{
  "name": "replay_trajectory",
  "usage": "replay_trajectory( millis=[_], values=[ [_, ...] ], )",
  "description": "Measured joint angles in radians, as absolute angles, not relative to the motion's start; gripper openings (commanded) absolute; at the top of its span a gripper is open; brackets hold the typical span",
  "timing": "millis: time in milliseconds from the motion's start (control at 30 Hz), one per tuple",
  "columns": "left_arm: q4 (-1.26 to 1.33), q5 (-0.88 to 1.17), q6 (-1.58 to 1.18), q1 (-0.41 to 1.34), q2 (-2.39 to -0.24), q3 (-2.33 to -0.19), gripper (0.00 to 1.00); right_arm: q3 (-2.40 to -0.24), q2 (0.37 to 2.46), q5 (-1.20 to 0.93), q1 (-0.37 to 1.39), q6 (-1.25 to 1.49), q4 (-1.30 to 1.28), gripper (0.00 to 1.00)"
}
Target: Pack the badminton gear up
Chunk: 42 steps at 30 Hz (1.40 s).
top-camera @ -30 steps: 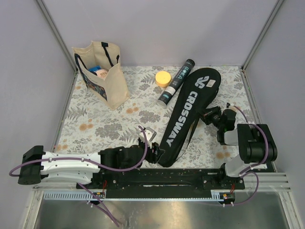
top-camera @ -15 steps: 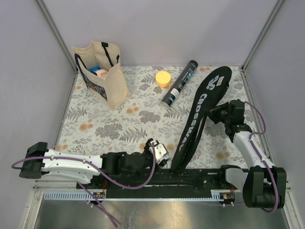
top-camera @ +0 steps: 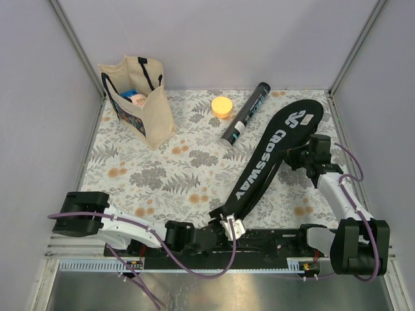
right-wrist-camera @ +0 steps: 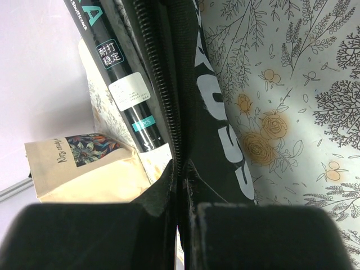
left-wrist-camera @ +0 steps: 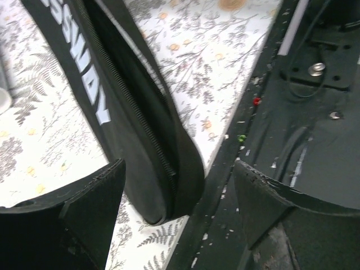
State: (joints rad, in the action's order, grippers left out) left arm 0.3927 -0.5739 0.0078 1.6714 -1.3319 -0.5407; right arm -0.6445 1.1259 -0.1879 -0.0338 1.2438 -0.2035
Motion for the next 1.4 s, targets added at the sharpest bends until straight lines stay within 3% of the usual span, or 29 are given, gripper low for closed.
replay_trajectory(
  millis=[567,800,900,967,1033,1100,1200,1300,1400],
  values=[
    [0.511,-0.674,0.028,1.688,-1.412,-0.476,0.81,-0.651,1.144,-0.184,-0.034,1.288,-0.207,0.00],
    [0.591,-0.731,0.027,1.696,-1.545,-0.476,0.75,-0.651,1.144,-0.184,-0.034,1.302,-0.206,0.00],
    [0.597,-0.768,0.020,1.690,-1.588,-0.476,0.60,-0.651,1.145,-0.185,-0.034,1.304,-0.203,0.00],
    [0.596,-0.778,-0.001,1.678,-1.592,-0.476,0.43,-0.651,1.145,-0.186,-0.034,1.304,-0.199,0.03],
    [0.596,-0.777,-0.017,1.664,-1.588,-0.476,0.19,-0.651,1.145,-0.186,-0.034,1.301,-0.188,0.08],
    [0.589,-0.772,-0.036,1.648,-1.569,-0.475,0.04,-0.651,1.146,-0.190,-0.034,1.290,-0.179,0.16],
    [0.558,-0.734,-0.068,1.608,-1.492,-0.457,0.00,-0.651,1.145,-0.196,-0.036,1.249,-0.163,0.41],
    [0.501,-0.680,-0.122,1.550,-1.394,-0.442,0.00,-0.665,1.144,-0.218,-0.036,1.175,-0.182,0.45],
    [0.455,-0.622,-0.195,1.494,-1.309,-0.440,0.00,-0.708,1.143,-0.229,-0.036,1.082,-0.228,0.44]
  ],
)
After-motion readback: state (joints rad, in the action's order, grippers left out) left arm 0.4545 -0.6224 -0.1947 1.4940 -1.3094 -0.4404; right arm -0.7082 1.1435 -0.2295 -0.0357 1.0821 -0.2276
